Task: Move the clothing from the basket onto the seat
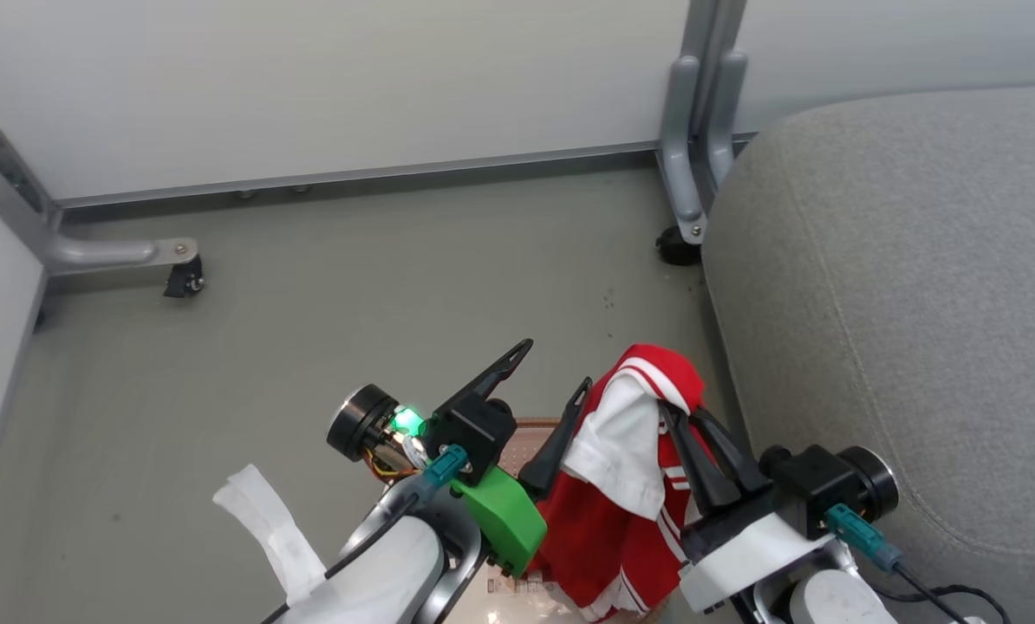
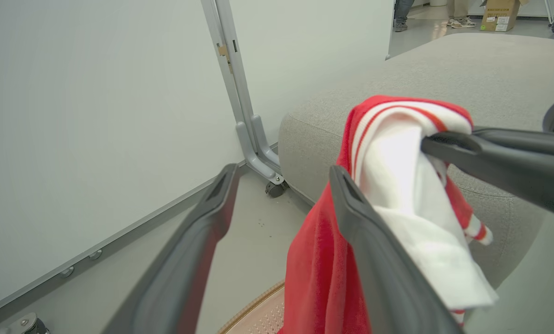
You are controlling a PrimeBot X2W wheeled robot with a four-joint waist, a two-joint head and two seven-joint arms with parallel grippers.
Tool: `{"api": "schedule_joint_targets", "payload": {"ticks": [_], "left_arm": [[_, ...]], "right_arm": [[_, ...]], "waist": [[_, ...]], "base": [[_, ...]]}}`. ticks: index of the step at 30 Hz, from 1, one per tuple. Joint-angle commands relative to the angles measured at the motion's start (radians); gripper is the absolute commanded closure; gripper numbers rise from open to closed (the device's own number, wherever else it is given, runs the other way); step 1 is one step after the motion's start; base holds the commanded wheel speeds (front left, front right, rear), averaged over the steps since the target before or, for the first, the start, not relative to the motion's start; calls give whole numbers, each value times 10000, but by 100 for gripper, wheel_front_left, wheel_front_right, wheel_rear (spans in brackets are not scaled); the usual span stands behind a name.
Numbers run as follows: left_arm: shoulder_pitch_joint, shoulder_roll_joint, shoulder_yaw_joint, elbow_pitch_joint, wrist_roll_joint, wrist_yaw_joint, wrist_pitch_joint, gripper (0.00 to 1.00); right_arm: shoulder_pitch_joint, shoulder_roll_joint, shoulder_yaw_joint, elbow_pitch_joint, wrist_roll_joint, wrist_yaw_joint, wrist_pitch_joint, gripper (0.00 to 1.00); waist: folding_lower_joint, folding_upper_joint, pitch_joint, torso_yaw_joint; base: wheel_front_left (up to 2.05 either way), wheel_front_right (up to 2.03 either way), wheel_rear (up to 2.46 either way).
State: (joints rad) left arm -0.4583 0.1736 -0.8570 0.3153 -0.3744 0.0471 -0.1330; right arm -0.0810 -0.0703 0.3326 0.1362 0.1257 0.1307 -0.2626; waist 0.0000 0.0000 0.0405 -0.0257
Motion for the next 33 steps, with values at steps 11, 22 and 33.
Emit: {"api": "schedule_joint_targets", "payload": {"ticks": [11, 22, 33], "left_arm": [[-25, 379, 406, -396, -477, 84, -66, 0], [-92, 880, 623, -749, -621, 181, 77, 0], [-514, 1130, 484, -1348, -409, 153, 472, 0]], "right_arm": [[-188, 117, -437, -1005, -426, -1, -35, 100], [347, 197, -887, -1553, -443, -1, -35, 100], [-961, 199, -1461, -2060, -285, -1, -35, 100]], "waist": [[0, 0, 1047, -3087], [0, 0, 1682, -4587], [0, 0, 2853, -4840]], "base": [[0, 0, 0], [0, 0, 0], [0, 0, 0]]}}
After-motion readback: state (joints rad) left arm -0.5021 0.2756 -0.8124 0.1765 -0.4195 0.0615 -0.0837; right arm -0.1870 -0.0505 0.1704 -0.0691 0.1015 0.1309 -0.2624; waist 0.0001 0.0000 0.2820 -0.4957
